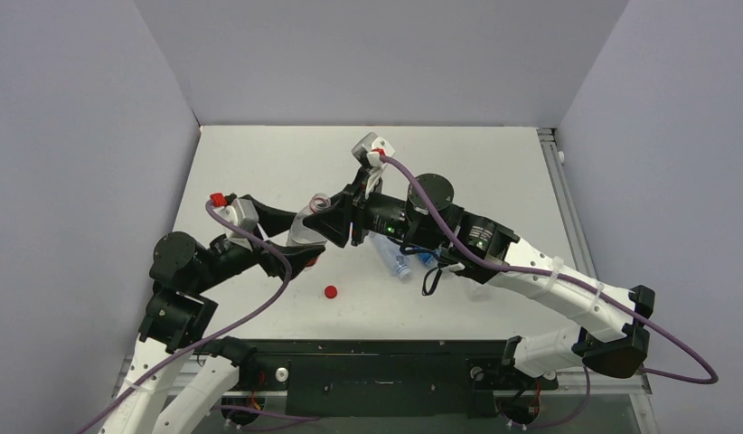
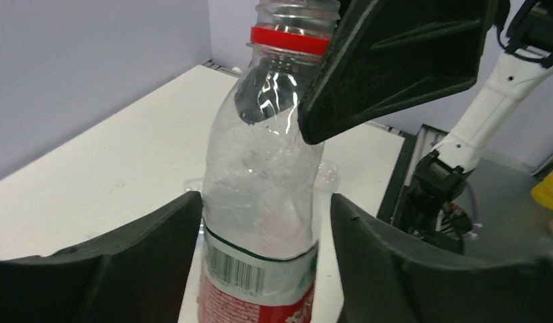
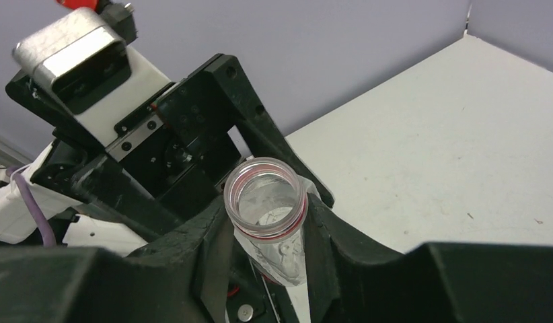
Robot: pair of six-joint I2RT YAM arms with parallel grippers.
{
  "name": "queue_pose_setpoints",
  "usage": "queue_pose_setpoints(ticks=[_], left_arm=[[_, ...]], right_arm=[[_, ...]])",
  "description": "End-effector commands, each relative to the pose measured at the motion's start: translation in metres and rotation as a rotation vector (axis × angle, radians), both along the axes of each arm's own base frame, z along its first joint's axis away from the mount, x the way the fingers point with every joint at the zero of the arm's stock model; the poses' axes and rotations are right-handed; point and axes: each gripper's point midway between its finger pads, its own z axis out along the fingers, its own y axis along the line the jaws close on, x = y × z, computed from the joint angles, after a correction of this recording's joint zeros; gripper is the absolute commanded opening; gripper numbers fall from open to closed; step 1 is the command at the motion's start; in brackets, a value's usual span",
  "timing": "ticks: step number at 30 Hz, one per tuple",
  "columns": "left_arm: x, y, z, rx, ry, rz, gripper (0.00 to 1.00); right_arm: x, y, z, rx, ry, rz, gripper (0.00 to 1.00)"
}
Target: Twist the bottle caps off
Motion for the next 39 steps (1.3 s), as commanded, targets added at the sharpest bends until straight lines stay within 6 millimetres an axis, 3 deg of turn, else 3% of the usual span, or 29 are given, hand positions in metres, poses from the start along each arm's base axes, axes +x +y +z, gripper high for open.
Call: queue_pose_setpoints(ticks=[1, 2, 7, 9, 13, 16, 19, 20, 21, 22, 23, 24, 25, 26, 27, 28, 29, 30, 31, 36, 39], left_arm=[[-0.012, -0.003, -0.001, 0.008, 0.009, -0.055, 0.92], [-0.013, -0.003, -0.001, 0.01, 0.015, -0.058, 0.98], [-0.013, 0.005, -0.009, 0.043, 0.042, -0.006, 0.97], [-0.01, 0.016, 0.0, 0.05, 0.018, 0.067, 0.97], [0.005, 0.05, 0.014, 0.087, 0.002, 0.303, 0.97], [0.018, 0.078, 0.004, 0.177, 0.011, 0.464, 0.97], [0.018, 0.09, 0.002, 0.219, 0.007, 0.524, 0.97], [0.017, 0.093, 0.001, 0.216, 0.012, 0.539, 0.97], [0.015, 0.095, 0.0, 0.21, 0.014, 0.545, 0.97], [0.015, 0.095, -0.002, 0.206, 0.023, 0.547, 0.97], [0.012, 0.096, -0.003, 0.203, 0.022, 0.545, 0.97], [0.012, 0.095, -0.005, 0.2, 0.03, 0.543, 0.97], [0.01, 0.096, -0.006, 0.198, 0.033, 0.543, 0.97], [0.01, 0.097, -0.007, 0.196, 0.037, 0.548, 0.97], [0.01, 0.097, -0.008, 0.198, 0.04, 0.552, 0.97], [0.01, 0.098, -0.007, 0.187, 0.049, 0.56, 0.97], [0.011, 0.098, -0.006, 0.181, 0.056, 0.563, 0.97], [0.011, 0.099, -0.005, 0.172, 0.061, 0.569, 0.97], [0.011, 0.099, -0.004, 0.166, 0.062, 0.573, 0.97], [0.012, 0.096, -0.001, 0.178, 0.078, 0.558, 0.97], [0.011, 0.095, 0.002, 0.179, 0.08, 0.549, 0.97]], right_arm=[[0.012, -0.011, 0.035, 0.055, -0.072, -0.087, 0.2], [0.015, -0.011, 0.034, 0.047, -0.073, -0.102, 0.2], [0.031, -0.012, 0.023, -0.028, -0.116, -0.17, 0.19], [0.046, -0.012, 0.012, -0.077, -0.132, -0.215, 0.19], [0.092, -0.004, -0.022, -0.161, -0.123, -0.311, 0.19], [0.132, -0.001, -0.044, -0.193, -0.107, -0.385, 0.16], [0.166, 0.014, -0.07, -0.253, -0.117, -0.454, 0.13], [0.173, 0.017, -0.067, -0.251, -0.131, -0.467, 0.13], [0.183, 0.026, -0.083, -0.274, -0.124, -0.477, 0.12], [0.187, 0.032, -0.077, -0.251, -0.13, -0.483, 0.12], [0.194, 0.041, -0.096, -0.278, -0.117, -0.484, 0.12], [0.199, 0.047, -0.091, -0.256, -0.115, -0.49, 0.11], [0.206, 0.055, -0.109, -0.277, -0.1, -0.494, 0.11], [0.209, 0.061, -0.106, -0.256, -0.095, -0.5, 0.11], [0.215, 0.069, -0.123, -0.277, -0.086, -0.509, 0.1], [0.219, 0.073, -0.12, -0.262, -0.089, -0.518, 0.09], [0.224, 0.079, -0.137, -0.288, -0.083, -0.534, 0.09], [0.228, 0.082, -0.134, -0.276, -0.09, -0.545, 0.08], [0.233, 0.085, -0.149, -0.299, -0.088, -0.564, 0.08], [0.26, 0.088, -0.175, -0.302, -0.088, -0.648, 0.08], [0.275, 0.09, -0.178, -0.253, -0.077, -0.676, 0.08]])
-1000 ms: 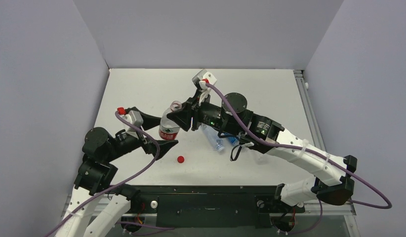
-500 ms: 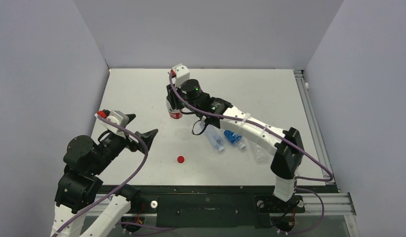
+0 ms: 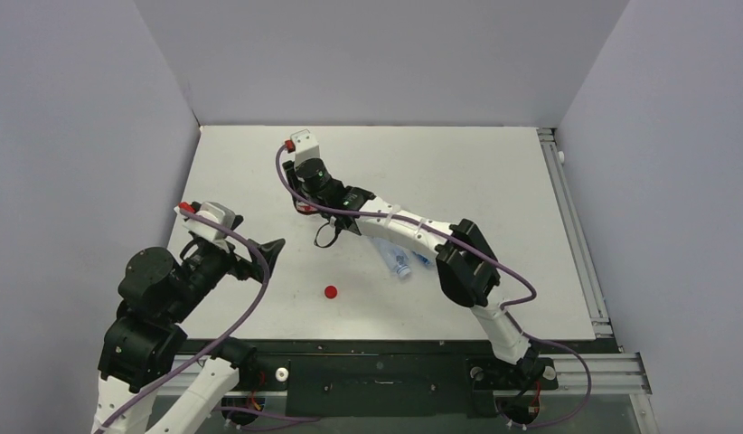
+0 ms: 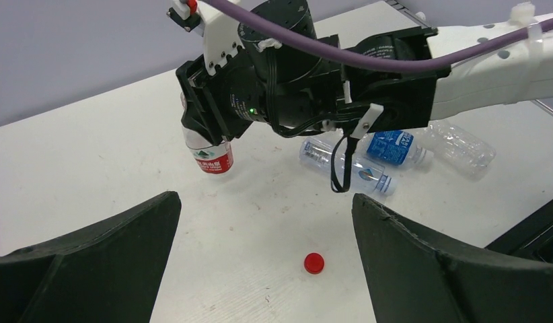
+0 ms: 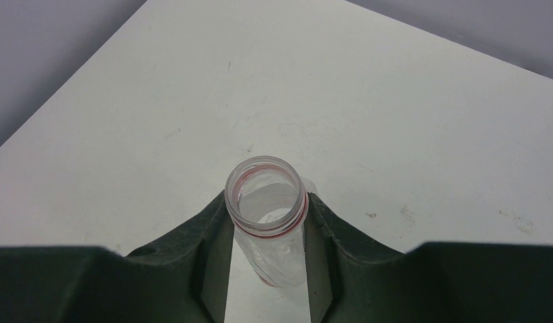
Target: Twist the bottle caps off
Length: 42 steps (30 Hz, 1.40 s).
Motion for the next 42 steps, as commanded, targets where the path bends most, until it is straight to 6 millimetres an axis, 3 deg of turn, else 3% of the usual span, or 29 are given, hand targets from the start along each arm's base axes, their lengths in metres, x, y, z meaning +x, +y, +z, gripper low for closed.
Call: queue_pose_setpoints(ticks=[1, 15, 17, 20, 22, 26, 30, 42], left_arm=[[-0.001, 0.0, 0.018, -0.022, -0.016, 0.005, 0.97], [-0.003, -0.005, 0.047, -0.073, -0.06, -0.02, 0.97], [-0.005, -0.005, 0.049, -0.074, -0.065, -0.024, 0.97], [-0.007, -0.004, 0.052, -0.073, -0.079, -0.023, 0.97], [-0.008, 0.0, 0.054, -0.074, -0.094, -0.01, 0.97], [-0.01, 0.002, 0.057, -0.071, -0.111, -0.005, 0.97], [-0.013, 0.002, 0.058, -0.072, -0.11, -0.011, 0.97], [-0.014, -0.001, 0.064, -0.085, -0.112, -0.024, 0.97]], right_arm=[[0.032, 0.004, 0.031, 0.144, -0.082, -0.09, 0.08], [0.033, 0.003, -0.022, 0.075, -0.066, -0.131, 0.16], [0.03, 0.004, -0.027, 0.068, -0.062, -0.129, 0.2], [0.024, 0.007, -0.032, 0.059, -0.058, -0.121, 0.39], [0.02, 0.009, -0.036, 0.052, -0.054, -0.114, 0.45], [0.016, 0.01, -0.042, 0.04, -0.049, -0.112, 0.48], [0.015, 0.007, -0.038, 0.044, -0.048, -0.115, 0.54], [0.013, 0.0, -0.001, 0.063, -0.062, -0.088, 0.8]])
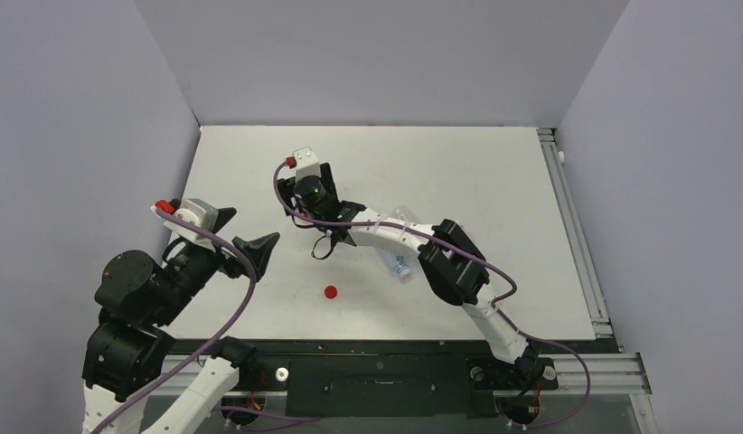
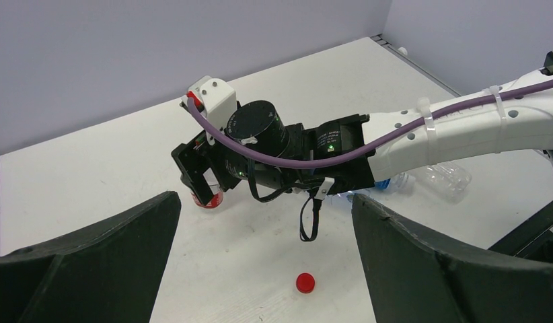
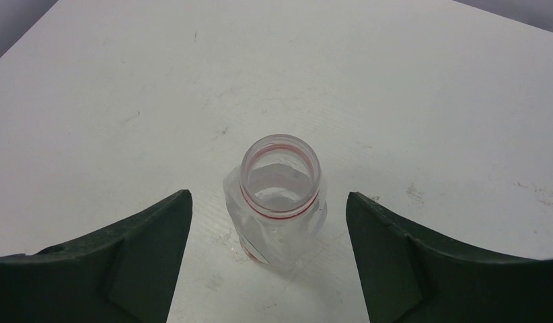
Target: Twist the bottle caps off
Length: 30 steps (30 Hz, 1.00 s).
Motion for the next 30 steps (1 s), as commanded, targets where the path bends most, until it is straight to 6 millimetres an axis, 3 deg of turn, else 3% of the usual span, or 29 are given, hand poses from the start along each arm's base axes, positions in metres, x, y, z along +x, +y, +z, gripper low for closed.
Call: queue_pose_setpoints(ticks=[1, 6, 7, 8, 9, 10, 11, 12, 13, 14, 15, 16, 17, 18, 19, 22, 26, 30], left_arm=[[-0.006, 0.0, 0.027, -0.037, -0.066, -0.011, 0.97], [-0.007, 0.0, 0.034, -0.044, -0.076, -0.014, 0.97], [-0.007, -0.002, 0.034, -0.042, -0.068, -0.02, 0.97], [-0.008, -0.002, 0.038, -0.045, -0.075, -0.024, 0.97], [-0.007, -0.003, 0.037, -0.04, -0.067, -0.03, 0.97], [-0.007, -0.004, 0.039, -0.04, -0.069, -0.033, 0.97], [-0.006, -0.006, 0.038, -0.036, -0.058, -0.041, 0.97], [-0.005, -0.007, 0.037, -0.034, -0.051, -0.046, 0.97], [-0.004, -0.009, 0.035, -0.029, -0.037, -0.055, 0.97], [-0.004, -0.01, 0.034, -0.026, -0.031, -0.061, 0.97], [-0.003, -0.013, 0.03, -0.018, -0.019, -0.074, 0.97], [-0.003, -0.014, 0.028, -0.014, -0.014, -0.082, 0.97], [-0.002, -0.017, 0.023, -0.003, -0.005, -0.099, 0.97], [-0.002, -0.019, 0.02, 0.003, 0.0, -0.107, 0.97], [-0.002, -0.022, 0.014, 0.013, 0.01, -0.126, 0.97], [-0.005, -0.033, 0.004, 0.037, 0.033, -0.205, 0.97], [-0.008, -0.045, -0.002, 0.061, 0.058, -0.288, 0.97], [-0.013, -0.052, -0.005, 0.07, 0.066, -0.343, 0.97]], right_arm=[[0.0, -0.007, 0.071, 0.087, -0.066, 0.006, 0.81], [-0.008, -0.022, 0.098, 0.091, -0.075, 0.016, 0.83], [-0.011, -0.027, 0.094, 0.08, -0.065, 0.017, 0.83], [-0.016, -0.033, 0.109, 0.099, -0.077, 0.02, 0.83], [-0.021, -0.041, 0.099, 0.085, -0.058, 0.016, 0.83], [-0.025, -0.05, 0.118, 0.117, -0.073, 0.014, 0.83], [-0.03, -0.059, 0.101, 0.103, -0.043, 0.007, 0.83], [-0.033, -0.071, 0.119, 0.139, -0.058, -0.003, 0.84], [-0.039, -0.083, 0.1, 0.127, -0.022, -0.019, 0.84], [-0.042, -0.098, 0.112, 0.154, -0.029, -0.039, 0.84], [-0.049, -0.111, 0.088, 0.136, 0.017, -0.058, 0.84], [-0.052, -0.125, 0.098, 0.163, 0.016, -0.073, 0.84], [-0.06, -0.138, 0.071, 0.143, 0.065, -0.09, 0.84], [-0.066, -0.149, 0.073, 0.154, 0.069, -0.1, 0.85], [-0.075, -0.163, 0.046, 0.121, 0.113, -0.122, 0.84], [-0.098, -0.192, 0.008, 0.077, 0.189, -0.161, 0.85], [-0.116, -0.218, -0.026, 0.043, 0.252, -0.212, 0.85], [-0.123, -0.228, -0.054, -0.01, 0.295, -0.233, 0.86]])
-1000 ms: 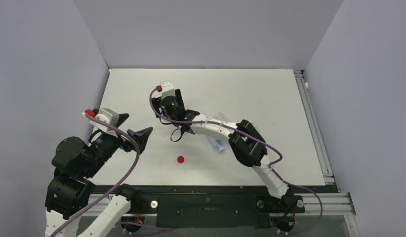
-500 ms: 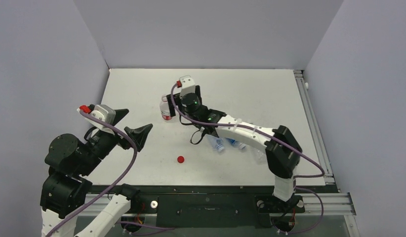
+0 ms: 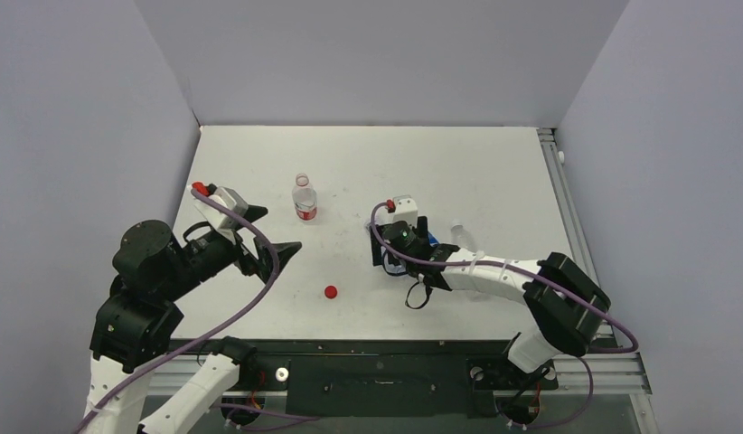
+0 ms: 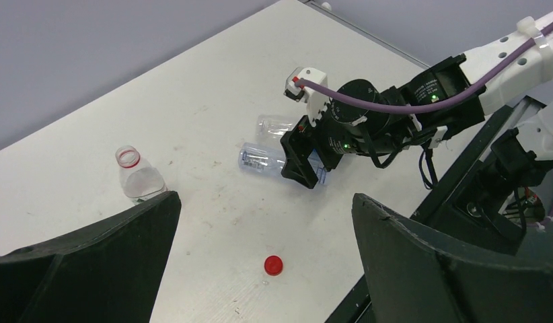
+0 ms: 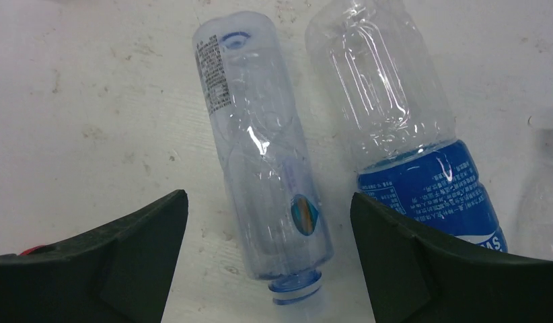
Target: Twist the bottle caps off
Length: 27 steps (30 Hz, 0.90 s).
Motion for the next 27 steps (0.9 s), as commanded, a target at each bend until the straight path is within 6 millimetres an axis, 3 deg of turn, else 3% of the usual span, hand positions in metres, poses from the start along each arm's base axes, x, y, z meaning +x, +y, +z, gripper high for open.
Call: queue_pose_setpoints(ticks=[1, 9, 13, 17, 20, 23, 25, 26, 27], left_arm=[[-0.009, -0.013, -0.002, 0.018, -0.002, -0.108, 0.97], [-0.014, -0.015, -0.009, 0.039, 0.002, -0.144, 0.97], [-0.015, -0.015, -0.009, 0.043, -0.006, -0.152, 0.97], [-0.018, -0.015, -0.008, 0.056, -0.027, -0.162, 0.97], [-0.021, -0.012, -0.012, 0.092, -0.054, -0.173, 0.97], [-0.019, -0.008, -0.024, 0.168, -0.109, -0.187, 0.97], [-0.017, -0.006, -0.031, 0.228, -0.161, -0.199, 0.97], [-0.016, -0.004, -0.035, 0.276, -0.207, -0.212, 0.97], [-0.015, -0.003, -0.035, 0.297, -0.233, -0.218, 0.97]], right_arm=[[0.0, -0.002, -0.003, 0.025, 0.002, -0.052, 0.86], [0.003, 0.01, -0.029, -0.001, 0.047, -0.021, 0.84], [0.002, 0.023, -0.044, 0.001, 0.078, -0.001, 0.76], [-0.003, 0.038, -0.049, 0.006, 0.085, 0.026, 0.59], [-0.007, 0.048, -0.032, 0.029, 0.064, 0.049, 0.43], [-0.016, 0.051, -0.007, 0.052, 0.052, 0.08, 0.38], [-0.025, 0.054, 0.019, 0.096, 0.047, 0.13, 0.37], [-0.028, 0.056, 0.043, 0.138, 0.022, 0.159, 0.37], [-0.037, 0.059, 0.051, 0.161, 0.045, 0.208, 0.36]])
